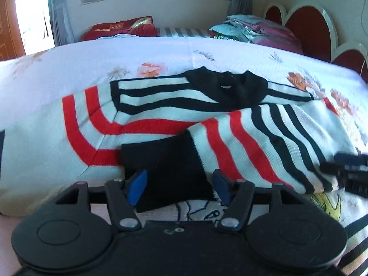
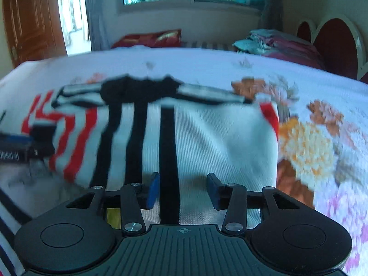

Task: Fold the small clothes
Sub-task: 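Move the left gripper to the other sleeve and grasp its black cuff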

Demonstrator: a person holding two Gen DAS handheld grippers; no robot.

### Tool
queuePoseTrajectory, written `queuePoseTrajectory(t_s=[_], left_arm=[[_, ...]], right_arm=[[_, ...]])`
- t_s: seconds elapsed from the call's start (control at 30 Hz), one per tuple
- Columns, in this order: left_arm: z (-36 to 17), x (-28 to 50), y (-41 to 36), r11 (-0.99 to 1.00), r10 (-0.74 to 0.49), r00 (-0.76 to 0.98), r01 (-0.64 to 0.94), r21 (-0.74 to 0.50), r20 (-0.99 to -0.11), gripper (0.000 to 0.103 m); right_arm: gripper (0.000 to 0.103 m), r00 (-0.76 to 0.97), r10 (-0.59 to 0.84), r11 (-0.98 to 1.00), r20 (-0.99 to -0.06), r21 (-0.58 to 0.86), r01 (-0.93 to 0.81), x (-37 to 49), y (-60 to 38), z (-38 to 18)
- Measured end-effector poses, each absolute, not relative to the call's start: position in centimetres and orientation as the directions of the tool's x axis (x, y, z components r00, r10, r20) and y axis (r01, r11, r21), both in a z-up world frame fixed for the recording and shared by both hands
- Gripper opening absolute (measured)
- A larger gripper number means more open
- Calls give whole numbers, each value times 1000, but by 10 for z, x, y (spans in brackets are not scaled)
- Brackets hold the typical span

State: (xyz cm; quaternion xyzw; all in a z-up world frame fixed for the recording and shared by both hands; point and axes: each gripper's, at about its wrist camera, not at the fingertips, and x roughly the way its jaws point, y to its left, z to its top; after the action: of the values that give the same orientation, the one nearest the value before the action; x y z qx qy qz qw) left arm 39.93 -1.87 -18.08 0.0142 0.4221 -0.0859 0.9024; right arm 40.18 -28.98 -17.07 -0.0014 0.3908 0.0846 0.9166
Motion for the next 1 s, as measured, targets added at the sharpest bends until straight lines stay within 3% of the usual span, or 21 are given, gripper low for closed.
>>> queuePoseTrajectory(t_s=[0.1,0.17,0.33,0.5,1.0], left_arm=[[-172,400,-15,988,-147,605,133,-82,-783,64],[-168,396,-12,990,-137,607,106,-91,-783,73],[-162,382,5,995,-90,585,20,-96,-806,73],[-145,365,31,997,-29,610,-39,-66,-792,76],[-140,351,158,974,3,619,-181,-139,-785,78]], right_arm=[[44,676,142,989,-723,70,-133,396,-294,-166],[44,687,164,986,-708,108,-125,391,-297,-160],[44,659,164,986,-734,96,-139,395,-293,-168],[44,673,241,970,-700,202,-136,397,-290,-150],[44,665,317,948,-676,236,-212,413,-169,-122]])
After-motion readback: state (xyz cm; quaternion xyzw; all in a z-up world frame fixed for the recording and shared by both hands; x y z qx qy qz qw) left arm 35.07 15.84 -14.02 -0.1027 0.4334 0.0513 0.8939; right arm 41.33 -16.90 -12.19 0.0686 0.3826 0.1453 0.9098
